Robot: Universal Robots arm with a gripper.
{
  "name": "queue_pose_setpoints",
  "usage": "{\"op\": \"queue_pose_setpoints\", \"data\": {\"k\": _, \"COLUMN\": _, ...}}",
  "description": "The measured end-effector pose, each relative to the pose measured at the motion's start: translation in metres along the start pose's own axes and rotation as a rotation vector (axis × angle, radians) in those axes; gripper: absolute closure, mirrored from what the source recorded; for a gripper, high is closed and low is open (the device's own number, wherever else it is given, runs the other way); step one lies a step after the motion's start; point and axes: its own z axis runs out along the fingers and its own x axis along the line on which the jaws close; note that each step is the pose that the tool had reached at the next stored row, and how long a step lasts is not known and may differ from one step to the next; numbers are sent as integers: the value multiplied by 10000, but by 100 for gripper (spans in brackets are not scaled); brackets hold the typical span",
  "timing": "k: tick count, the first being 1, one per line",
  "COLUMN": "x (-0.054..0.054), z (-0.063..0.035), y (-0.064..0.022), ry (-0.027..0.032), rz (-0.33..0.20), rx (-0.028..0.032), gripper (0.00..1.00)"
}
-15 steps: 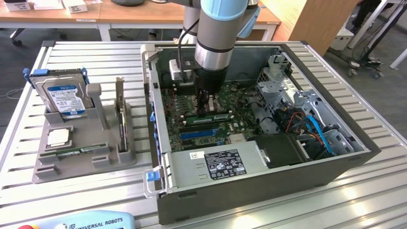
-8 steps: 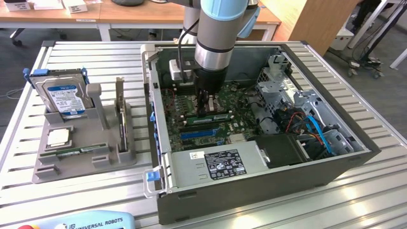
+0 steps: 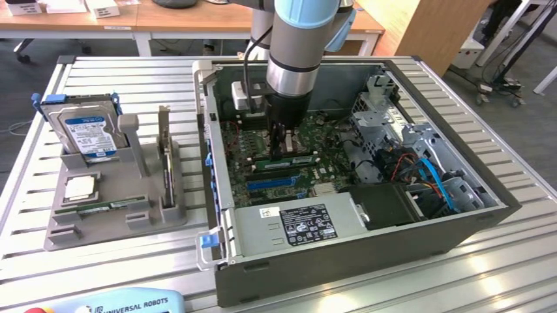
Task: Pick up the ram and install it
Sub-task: 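Press down the ram until it locks into place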
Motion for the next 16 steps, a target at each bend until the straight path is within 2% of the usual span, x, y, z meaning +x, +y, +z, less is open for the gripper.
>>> {"op": "queue_pose_setpoints", "data": {"k": 16, "x": 0, "z": 3, "y": 0, "ry": -1, "rz": 0, "rx": 1, "gripper": 90}}
